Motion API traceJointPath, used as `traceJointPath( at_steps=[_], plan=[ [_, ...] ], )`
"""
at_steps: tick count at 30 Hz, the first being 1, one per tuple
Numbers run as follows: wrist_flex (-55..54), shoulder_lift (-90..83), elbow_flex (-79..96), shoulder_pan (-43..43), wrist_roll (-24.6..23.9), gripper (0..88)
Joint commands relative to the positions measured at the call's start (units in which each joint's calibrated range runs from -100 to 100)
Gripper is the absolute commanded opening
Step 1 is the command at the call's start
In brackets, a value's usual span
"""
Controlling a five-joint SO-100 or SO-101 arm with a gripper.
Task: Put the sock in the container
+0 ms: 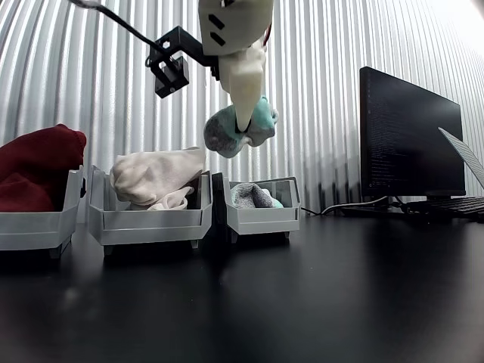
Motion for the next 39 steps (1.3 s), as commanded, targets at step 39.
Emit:
traceJointPath(
  at_steps=[39],
  plan=[
    [-1.2, -1.1, -3.8, 1.0, -0.5, 31.6]
  ],
)
